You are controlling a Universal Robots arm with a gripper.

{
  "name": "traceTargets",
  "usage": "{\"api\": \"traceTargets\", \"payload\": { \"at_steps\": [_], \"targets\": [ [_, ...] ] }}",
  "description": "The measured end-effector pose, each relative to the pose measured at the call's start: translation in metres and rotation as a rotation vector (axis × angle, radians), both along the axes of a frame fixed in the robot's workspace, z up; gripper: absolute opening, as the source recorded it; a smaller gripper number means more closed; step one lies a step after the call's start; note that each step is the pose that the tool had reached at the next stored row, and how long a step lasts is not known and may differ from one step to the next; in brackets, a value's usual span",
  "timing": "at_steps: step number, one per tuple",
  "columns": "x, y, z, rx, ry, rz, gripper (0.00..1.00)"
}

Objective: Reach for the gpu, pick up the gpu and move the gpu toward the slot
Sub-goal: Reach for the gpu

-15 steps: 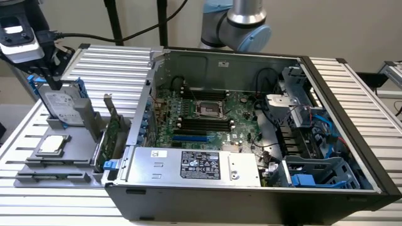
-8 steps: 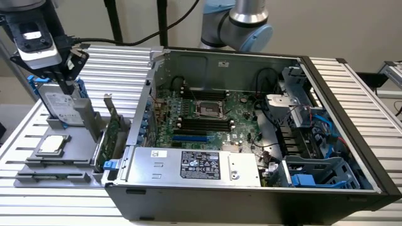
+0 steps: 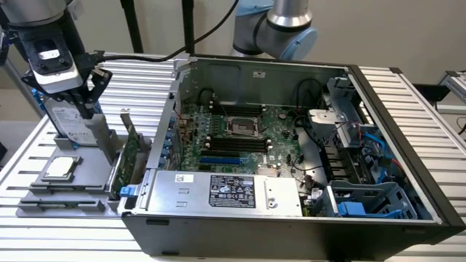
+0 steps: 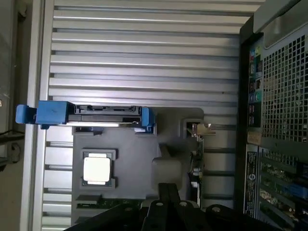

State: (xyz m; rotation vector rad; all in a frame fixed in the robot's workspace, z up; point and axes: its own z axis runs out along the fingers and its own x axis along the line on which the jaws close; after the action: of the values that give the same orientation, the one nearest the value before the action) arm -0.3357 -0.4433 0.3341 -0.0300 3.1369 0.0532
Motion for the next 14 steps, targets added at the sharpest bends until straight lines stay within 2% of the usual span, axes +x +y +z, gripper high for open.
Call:
{"api": "traceTargets", "payload": {
  "at_steps": [9,12,14],
  "targets": [
    [0.024,-0.0096,-0.0119,-0.0049,-0.0095,0.0,0.11],
    [0.033,-0.0118,-0.0137,-0.0068,-0.0099,0.0,0.11],
    [0.034,-0.012,-0.0137,-0.0068,-0.0083,-0.001,0.11]
  ]
}}
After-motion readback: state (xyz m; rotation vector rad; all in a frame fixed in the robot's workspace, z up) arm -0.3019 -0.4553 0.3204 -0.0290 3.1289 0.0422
